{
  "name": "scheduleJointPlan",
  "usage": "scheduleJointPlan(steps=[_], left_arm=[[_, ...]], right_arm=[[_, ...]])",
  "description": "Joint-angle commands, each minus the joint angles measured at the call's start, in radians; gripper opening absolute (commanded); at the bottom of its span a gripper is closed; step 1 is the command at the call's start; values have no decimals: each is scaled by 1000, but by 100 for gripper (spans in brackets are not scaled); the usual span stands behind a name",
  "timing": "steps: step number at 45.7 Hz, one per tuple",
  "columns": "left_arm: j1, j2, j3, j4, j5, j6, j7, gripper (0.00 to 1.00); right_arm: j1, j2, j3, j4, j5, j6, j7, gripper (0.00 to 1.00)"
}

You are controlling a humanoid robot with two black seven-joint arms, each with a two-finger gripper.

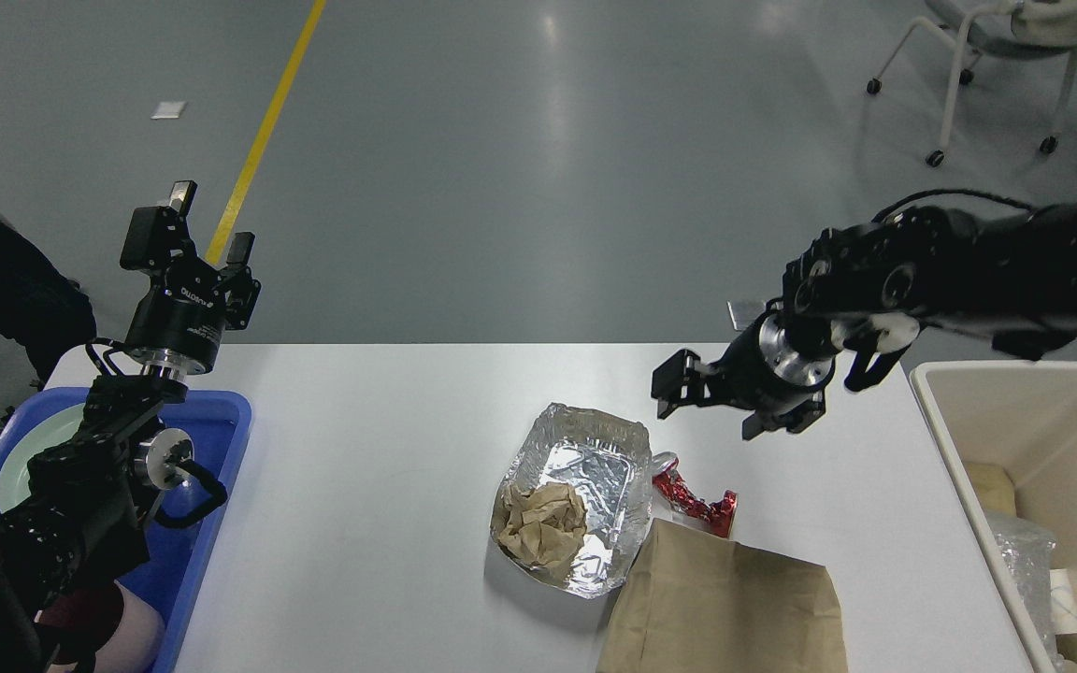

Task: Tidy desktop
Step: 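Raise the right gripper out of the bin toward the table, then lower the right gripper onto the foil tray edge and grasp it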

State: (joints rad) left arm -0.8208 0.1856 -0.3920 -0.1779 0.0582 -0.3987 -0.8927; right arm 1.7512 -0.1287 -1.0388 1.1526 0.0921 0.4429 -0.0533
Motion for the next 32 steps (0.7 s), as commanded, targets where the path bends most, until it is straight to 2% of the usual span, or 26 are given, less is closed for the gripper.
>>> scheduleJointPlan(steps=[1, 6, 15, 32], left_arm=[[0, 0, -1, 0, 0, 0, 0, 96], [0, 0, -1, 0, 0, 0, 0, 96], [-1, 0, -1, 0, 0, 0, 0, 96], [0, 0, -1, 0, 0, 0, 0, 96]], right_arm=[[-116, 37, 39, -48, 0, -56, 0, 100], [-189, 58, 66, -102, 0, -114, -2, 100], [-285, 83, 77, -129, -3, -279, -2, 100], [-366, 141, 134, -195, -6, -297, 1, 98]])
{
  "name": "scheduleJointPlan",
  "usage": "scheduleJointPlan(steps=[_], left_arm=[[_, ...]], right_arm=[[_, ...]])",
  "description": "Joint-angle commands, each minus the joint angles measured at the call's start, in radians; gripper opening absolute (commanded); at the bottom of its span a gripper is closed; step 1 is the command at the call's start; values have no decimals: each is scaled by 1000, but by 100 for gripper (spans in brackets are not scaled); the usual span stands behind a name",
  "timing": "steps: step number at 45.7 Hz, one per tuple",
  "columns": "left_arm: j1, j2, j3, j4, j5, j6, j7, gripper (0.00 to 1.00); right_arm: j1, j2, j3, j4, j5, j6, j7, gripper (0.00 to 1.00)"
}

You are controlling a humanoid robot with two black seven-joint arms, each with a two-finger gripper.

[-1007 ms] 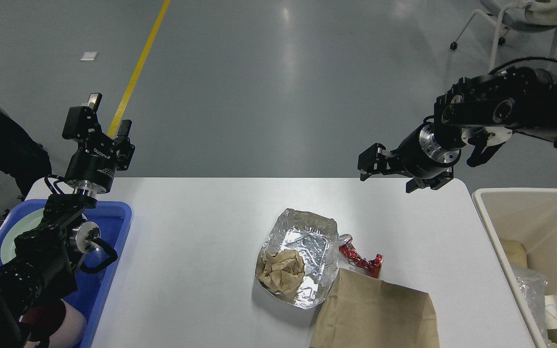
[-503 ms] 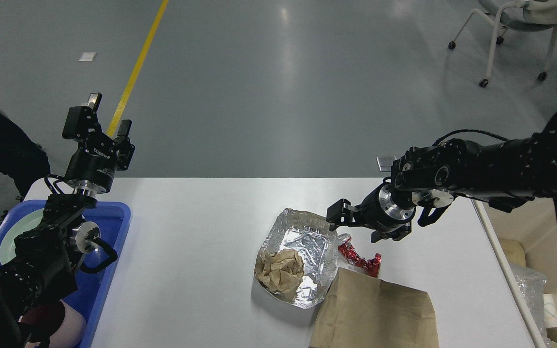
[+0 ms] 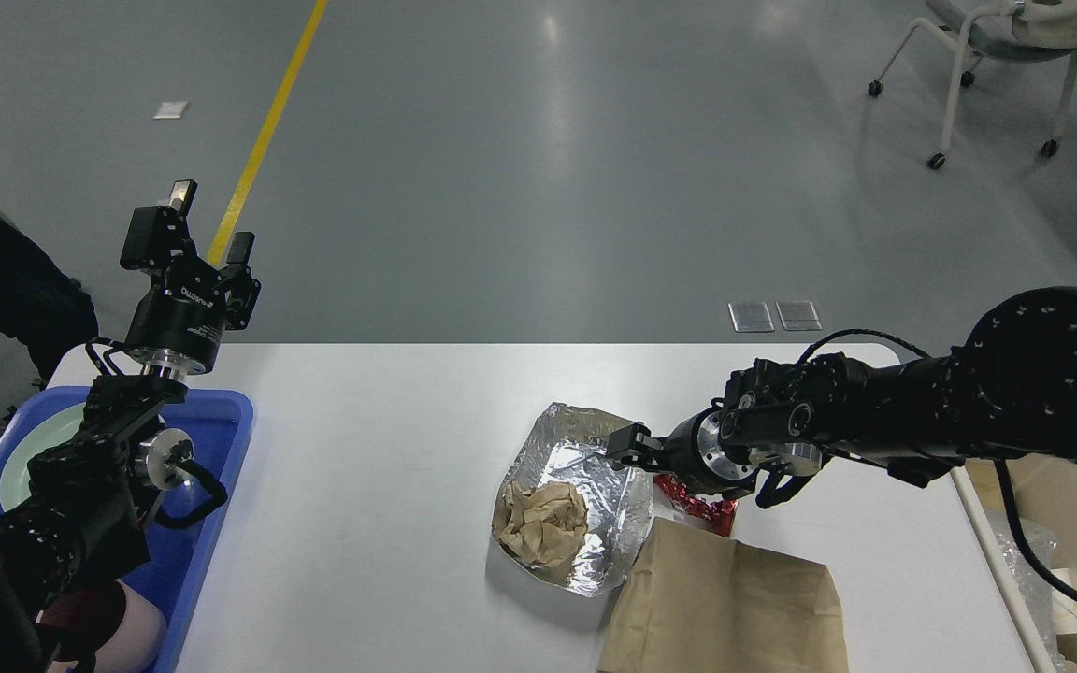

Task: Tidy desktop
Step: 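Lower the right gripper onto the foil tray edge and grasp it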

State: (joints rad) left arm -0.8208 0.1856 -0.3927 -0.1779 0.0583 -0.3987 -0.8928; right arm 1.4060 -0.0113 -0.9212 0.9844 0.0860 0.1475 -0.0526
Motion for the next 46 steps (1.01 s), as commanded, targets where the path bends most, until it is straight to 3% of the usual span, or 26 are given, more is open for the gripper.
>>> scheduleJointPlan(steps=[1, 21, 24, 26, 28, 31, 32, 36, 46], left_arm=[[0, 0, 0, 0, 0, 0, 0, 96], [0, 0, 0, 0, 0, 0, 0, 96], [0, 0, 0, 0, 0, 0, 0, 96], [0, 0, 0, 0, 0, 0, 0, 96], [0, 0, 0, 0, 0, 0, 0, 96], [0, 0, 0, 0, 0, 0, 0, 96], [0, 0, 0, 0, 0, 0, 0, 96], [0, 0, 0, 0, 0, 0, 0, 96], [0, 0, 0, 0, 0, 0, 0, 96]], right_arm=[[-24, 28, 19, -30, 0, -2, 0, 98], [-116, 79, 18, -144, 0, -2, -1, 91], [-116, 79, 16, -142, 0, -2, -1, 80], [-116, 79, 15, -142, 0, 0, -1, 67], [-116, 79, 13, -141, 0, 6, -3, 49], [-117, 79, 10, -139, 1, 12, -4, 14], [-117, 79, 8, -139, 1, 12, -4, 8], [-125, 79, 5, -142, 0, 0, -3, 0], [-147, 80, 2, -164, -3, -3, -3, 0]])
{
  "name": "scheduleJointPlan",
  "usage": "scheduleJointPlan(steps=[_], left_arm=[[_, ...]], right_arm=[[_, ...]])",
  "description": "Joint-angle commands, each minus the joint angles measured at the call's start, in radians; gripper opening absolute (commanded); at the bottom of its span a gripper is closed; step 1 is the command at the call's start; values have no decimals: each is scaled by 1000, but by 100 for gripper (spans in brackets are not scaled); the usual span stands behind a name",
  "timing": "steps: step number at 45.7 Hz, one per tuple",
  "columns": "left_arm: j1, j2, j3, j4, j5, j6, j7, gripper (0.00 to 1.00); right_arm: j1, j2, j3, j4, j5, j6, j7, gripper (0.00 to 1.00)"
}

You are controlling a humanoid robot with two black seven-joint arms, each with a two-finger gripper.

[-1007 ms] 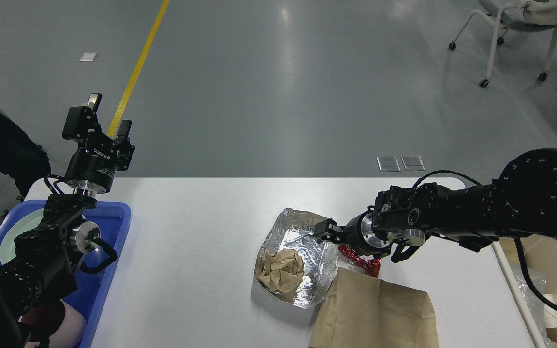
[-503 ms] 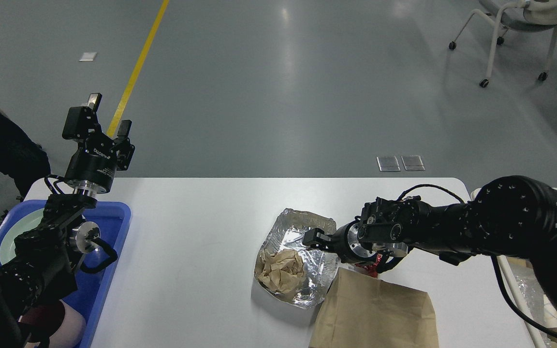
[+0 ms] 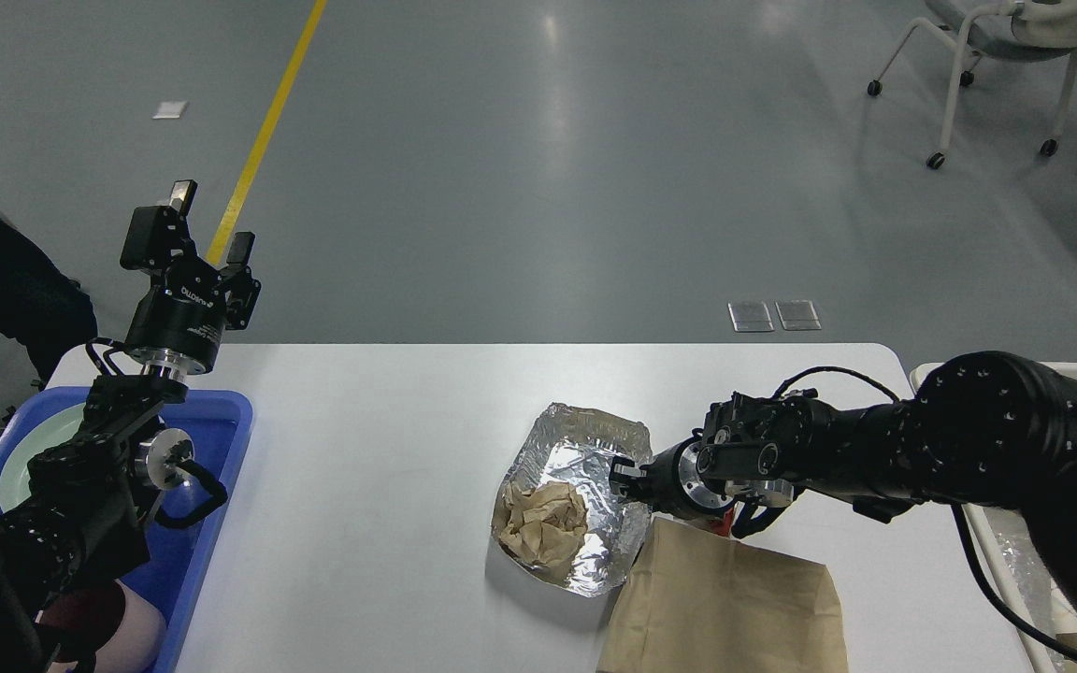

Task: Tidy desktop
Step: 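Lower the right gripper onto the foil tray edge and grasp it, then lift the foil tray and drop it into the white bin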

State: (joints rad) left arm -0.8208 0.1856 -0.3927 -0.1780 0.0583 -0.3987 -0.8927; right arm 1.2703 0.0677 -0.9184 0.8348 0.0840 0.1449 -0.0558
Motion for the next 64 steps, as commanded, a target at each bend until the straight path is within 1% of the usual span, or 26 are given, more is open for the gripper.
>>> scheduleJointPlan(steps=[1, 13, 22, 25, 33, 44, 51, 57, 64], left_arm=[[0, 0, 0, 0, 0, 0, 0, 96], [0, 0, 0, 0, 0, 0, 0, 96], [0, 0, 0, 0, 0, 0, 0, 96], [0, 0, 0, 0, 0, 0, 0, 96], [0, 0, 0, 0, 0, 0, 0, 96], [0, 0, 0, 0, 0, 0, 0, 96], [0, 0, 0, 0, 0, 0, 0, 96], [0, 0, 0, 0, 0, 0, 0, 96], [0, 0, 0, 0, 0, 0, 0, 96]], right_arm=[[-11, 1, 0, -14, 0, -1, 1, 0], [-6, 0, 7, -11, 3, 2, 4, 0], [58, -11, 22, 24, 6, 22, 11, 0], [96, -25, 23, 43, 6, 47, 13, 0], [195, -115, 58, 50, 8, 169, 16, 0], [299, -247, 52, 50, 6, 186, 16, 0], [388, -365, 58, 50, 6, 265, 16, 0], [504, -417, 44, 50, 6, 338, 16, 0], [581, -503, 46, 52, 6, 406, 16, 0]])
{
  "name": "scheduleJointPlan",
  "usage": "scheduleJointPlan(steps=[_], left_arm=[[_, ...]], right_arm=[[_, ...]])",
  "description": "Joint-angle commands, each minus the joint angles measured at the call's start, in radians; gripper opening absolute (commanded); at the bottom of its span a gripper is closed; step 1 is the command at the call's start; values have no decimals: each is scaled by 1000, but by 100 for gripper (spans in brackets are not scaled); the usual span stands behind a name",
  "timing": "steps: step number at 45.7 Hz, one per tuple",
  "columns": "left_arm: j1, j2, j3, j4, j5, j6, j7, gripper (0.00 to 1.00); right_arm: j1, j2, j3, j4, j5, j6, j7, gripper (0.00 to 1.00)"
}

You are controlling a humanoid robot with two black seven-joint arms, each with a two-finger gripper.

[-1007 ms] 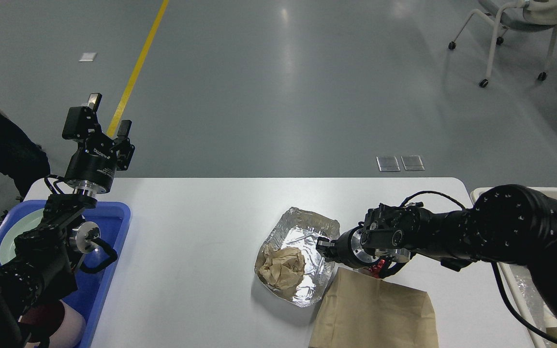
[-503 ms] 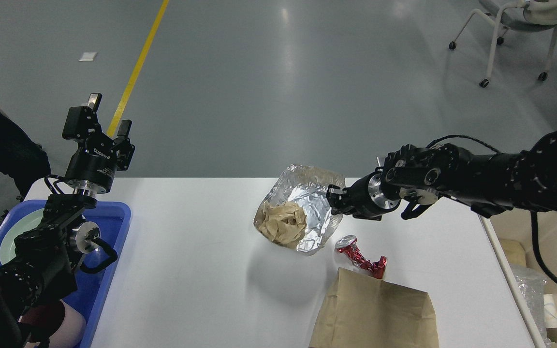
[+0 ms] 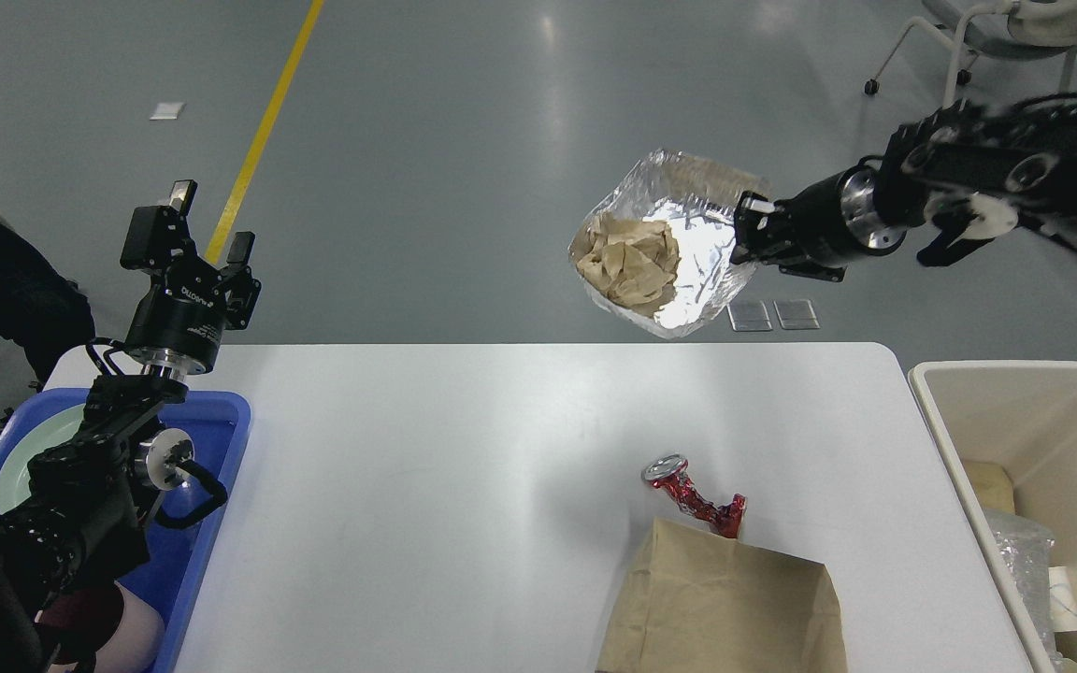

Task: Tidy desktop
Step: 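Lift the foil tray and drop it into the white bin, then raise the right gripper out of the bin and move it back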

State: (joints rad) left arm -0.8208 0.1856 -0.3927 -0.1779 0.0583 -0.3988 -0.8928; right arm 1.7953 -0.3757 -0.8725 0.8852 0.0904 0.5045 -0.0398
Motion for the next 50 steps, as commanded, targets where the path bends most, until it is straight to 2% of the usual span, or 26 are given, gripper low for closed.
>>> scheduleJointPlan(steps=[1, 9, 17, 26, 32, 45, 48, 50], left_arm=[[0, 0, 0, 0, 0, 0, 0, 96], [0, 0, 0, 0, 0, 0, 0, 96], [0, 0, 1, 0, 0, 1, 0, 96], [0, 0, 1, 0, 0, 1, 0, 96], [0, 0, 0, 0, 0, 0, 0, 96], [0, 0, 0, 0, 0, 0, 0, 96], [0, 0, 0, 0, 0, 0, 0, 96], [-1, 0, 0, 0, 0, 0, 0, 96]], right_arm=[[62, -68, 0, 1, 0, 49, -2, 0], [18, -109, -19, -18, -6, 29, -3, 0], [-161, -196, -37, -72, 2, -50, -3, 0], [-381, -334, 1, -141, 28, -188, -11, 0], [-550, -408, 26, -172, 140, -297, -9, 0], [-907, -408, 196, -270, 210, -526, -9, 0], [-974, -407, 242, -293, 209, -566, -8, 12], [-1007, -397, 256, -314, 207, -583, -8, 24]])
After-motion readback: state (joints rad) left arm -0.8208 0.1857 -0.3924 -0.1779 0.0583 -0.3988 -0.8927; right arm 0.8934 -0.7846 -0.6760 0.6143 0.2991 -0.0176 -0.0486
